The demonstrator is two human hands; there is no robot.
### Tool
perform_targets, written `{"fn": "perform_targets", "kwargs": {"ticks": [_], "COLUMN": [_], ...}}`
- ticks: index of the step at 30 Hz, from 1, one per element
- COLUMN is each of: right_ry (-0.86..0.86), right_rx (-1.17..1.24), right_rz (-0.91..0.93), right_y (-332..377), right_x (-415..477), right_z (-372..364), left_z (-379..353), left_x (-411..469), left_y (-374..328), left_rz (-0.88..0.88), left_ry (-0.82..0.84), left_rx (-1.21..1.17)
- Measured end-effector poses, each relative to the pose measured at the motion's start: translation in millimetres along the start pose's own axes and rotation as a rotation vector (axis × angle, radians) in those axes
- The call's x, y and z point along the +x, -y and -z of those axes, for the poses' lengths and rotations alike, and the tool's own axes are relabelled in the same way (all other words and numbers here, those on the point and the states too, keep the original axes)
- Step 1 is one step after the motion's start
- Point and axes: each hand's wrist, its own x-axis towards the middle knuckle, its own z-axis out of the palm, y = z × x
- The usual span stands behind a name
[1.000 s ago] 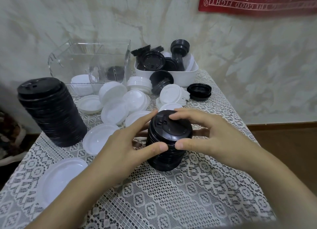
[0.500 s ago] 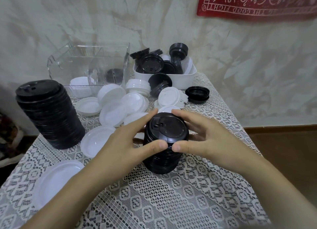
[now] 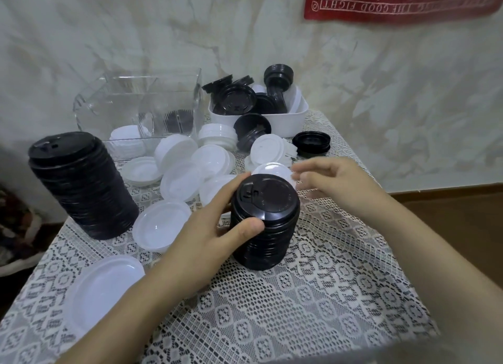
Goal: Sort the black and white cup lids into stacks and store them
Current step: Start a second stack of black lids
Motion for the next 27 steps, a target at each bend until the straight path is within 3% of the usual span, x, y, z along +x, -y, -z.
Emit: {"fn": "perform_targets", "kwargs": {"ticks": [4, 7, 10, 15, 18, 22, 27], "right_ry": [-0.306, -0.28, -0.249, -0.343, -0.39, -0.193, 0.018], "right_rx": [-0.557, -0.857, -0.922, -0.738, -0.371, 0.323, 0.57], "right_rz": [0.101, 0.078, 0.022, 0.036, 0.012, -0.018, 0.007], "right_y": [-24.2, -38.1, -52.0, -43.5, -26.8, 6.7, 47.5], "right_x": [40.8, 70.6, 92.5, 91.9, 79.4, 43.7, 11.2], "right_z": [2.4, 7.9, 15.2, 20.0, 29.6, 31.4, 17.2], "left_z": [0.8, -1.4, -3.8, -2.7, -1.0, 2.8, 13.0], "left_x": [0.1, -0.2, 0.3, 1.3, 0.5, -2.9, 1.8], "left_y": [1.4, -0.1, 1.2, 1.4, 1.3, -0.1, -10.2], "left_rz": [-0.019, -0.037, -0.05, -0.055, -0.052, -0.042, -0.065], "left_ry": [0.018, 0.024, 0.004, -0.009, -0.038, -0.113, -0.325], "left_rx": [-0.005, -0.019, -0.034, -0.012, 0.061, 0.174, 0.135]}}
